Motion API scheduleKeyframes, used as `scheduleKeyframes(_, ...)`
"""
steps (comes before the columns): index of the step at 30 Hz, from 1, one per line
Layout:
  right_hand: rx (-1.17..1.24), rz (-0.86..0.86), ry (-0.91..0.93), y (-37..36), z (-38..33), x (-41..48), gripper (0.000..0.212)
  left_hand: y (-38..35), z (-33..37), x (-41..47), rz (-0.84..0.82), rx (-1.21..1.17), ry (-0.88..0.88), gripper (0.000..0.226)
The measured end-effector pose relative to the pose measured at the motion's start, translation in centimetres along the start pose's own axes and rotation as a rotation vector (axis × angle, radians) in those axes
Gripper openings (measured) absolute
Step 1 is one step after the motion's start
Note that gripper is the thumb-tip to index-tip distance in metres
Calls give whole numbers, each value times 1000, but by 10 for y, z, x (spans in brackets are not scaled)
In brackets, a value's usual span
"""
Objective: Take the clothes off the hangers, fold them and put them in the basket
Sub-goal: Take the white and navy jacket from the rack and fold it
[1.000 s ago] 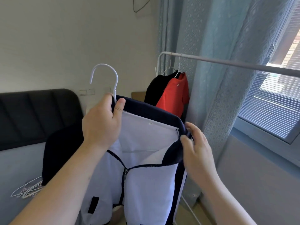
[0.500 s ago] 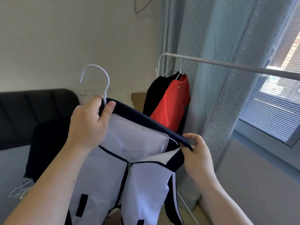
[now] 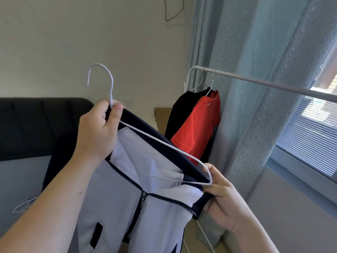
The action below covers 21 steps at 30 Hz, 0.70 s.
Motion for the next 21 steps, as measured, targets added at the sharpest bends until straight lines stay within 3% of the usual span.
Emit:
scheduleKeyframes(3,-118,21,34,-4,2,3,41,-4,-7,0,4,16,69,28)
scheduleKeyframes(6,-685,163,122,-6,-11,4,31,-6,-18,-4,-23,27,139,30)
scheduleKeyframes(9,-1193,324,154,-2,-19,5,33,-7,-24,-10,-65,17,167,26)
scheduleKeyframes(11,-1192,414,151,1,-20,3,32,-5,-24,-13,-78,11,164,23)
scheduleKeyframes(13,-882,466,157,5,-20,-1,30,0,-25,-14,-54,18,167,21)
scheduleKeyframes(15,-596,415,135,-5,-16,-5,26,6,-28,-15,-12,32,183,22)
scheduleKeyframes(18,-801,366,206,-23,-10,-7,28,7,-27,-17,27,52,204,24)
scheduleKeyframes(21,-1047,513,282,-26,-1,-3,33,3,-24,-20,29,49,213,24)
Point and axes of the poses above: each hand's wrist, its own x-axis towards the middle knuckle, its own y-axis out of the back of the hand, z = x × y, the point moved 7 cm from there along x, towards the middle knuckle
